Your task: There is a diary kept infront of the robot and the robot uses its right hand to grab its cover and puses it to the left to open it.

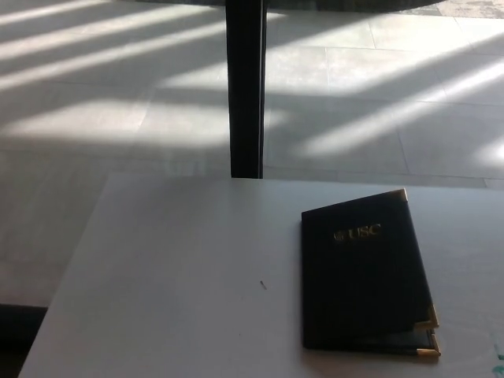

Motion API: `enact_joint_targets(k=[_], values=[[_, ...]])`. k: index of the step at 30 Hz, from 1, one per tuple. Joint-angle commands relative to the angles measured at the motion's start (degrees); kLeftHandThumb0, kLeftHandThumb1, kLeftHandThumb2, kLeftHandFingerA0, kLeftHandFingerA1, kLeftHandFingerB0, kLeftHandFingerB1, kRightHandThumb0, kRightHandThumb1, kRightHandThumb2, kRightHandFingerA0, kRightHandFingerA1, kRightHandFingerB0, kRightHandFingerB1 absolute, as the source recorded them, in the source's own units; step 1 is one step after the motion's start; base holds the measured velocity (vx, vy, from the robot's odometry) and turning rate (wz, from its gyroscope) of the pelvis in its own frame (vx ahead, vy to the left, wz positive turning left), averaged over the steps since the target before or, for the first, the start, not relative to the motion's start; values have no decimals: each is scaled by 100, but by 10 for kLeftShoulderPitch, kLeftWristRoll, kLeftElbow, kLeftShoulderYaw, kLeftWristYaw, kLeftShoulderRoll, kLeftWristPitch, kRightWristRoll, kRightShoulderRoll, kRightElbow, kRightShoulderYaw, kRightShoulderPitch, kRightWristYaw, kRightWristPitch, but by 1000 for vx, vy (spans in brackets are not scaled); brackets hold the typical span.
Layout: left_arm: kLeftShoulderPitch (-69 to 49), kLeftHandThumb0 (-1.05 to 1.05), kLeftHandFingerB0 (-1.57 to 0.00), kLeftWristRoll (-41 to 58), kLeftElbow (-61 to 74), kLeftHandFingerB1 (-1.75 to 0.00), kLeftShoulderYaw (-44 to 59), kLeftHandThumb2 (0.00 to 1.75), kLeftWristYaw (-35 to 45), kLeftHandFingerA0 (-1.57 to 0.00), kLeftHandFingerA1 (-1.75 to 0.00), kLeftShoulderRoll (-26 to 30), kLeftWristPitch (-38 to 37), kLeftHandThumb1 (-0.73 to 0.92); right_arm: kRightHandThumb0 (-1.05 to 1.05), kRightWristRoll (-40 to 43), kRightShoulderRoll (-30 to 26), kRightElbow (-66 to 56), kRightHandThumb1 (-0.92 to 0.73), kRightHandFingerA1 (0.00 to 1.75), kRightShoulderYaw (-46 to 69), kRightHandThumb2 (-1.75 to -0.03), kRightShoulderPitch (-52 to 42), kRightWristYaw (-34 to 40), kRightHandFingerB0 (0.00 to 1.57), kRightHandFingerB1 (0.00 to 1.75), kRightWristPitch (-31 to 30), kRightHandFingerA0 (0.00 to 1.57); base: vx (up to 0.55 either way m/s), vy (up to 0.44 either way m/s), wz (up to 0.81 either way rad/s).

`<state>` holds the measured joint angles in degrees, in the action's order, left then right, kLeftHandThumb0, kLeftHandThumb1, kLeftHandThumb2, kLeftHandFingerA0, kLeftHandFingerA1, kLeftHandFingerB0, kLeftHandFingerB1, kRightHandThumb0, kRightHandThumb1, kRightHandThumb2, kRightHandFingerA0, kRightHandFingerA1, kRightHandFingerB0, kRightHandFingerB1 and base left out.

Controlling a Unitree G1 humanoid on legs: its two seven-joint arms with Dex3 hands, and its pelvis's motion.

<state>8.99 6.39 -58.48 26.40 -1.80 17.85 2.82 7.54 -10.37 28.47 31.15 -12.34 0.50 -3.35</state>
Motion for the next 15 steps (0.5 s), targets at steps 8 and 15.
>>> enact_joint_targets(k=[8, 15], values=[[73, -105, -28, 134, -64, -141, 174, 123, -71, -37, -165, 50, 12, 92, -87, 263, -13, -156, -92, 126, 269, -80, 66, 121, 40, 106, -104, 63, 0, 0, 0], [73, -99, -1, 126, -72, -95, 185, 169, -60, -40, -123, 53, 12, 90, -86, 301, -78, -210, -92, 114, 321, -73, 182, 180, 45, 109, -155, 69, 0, 0, 0]])
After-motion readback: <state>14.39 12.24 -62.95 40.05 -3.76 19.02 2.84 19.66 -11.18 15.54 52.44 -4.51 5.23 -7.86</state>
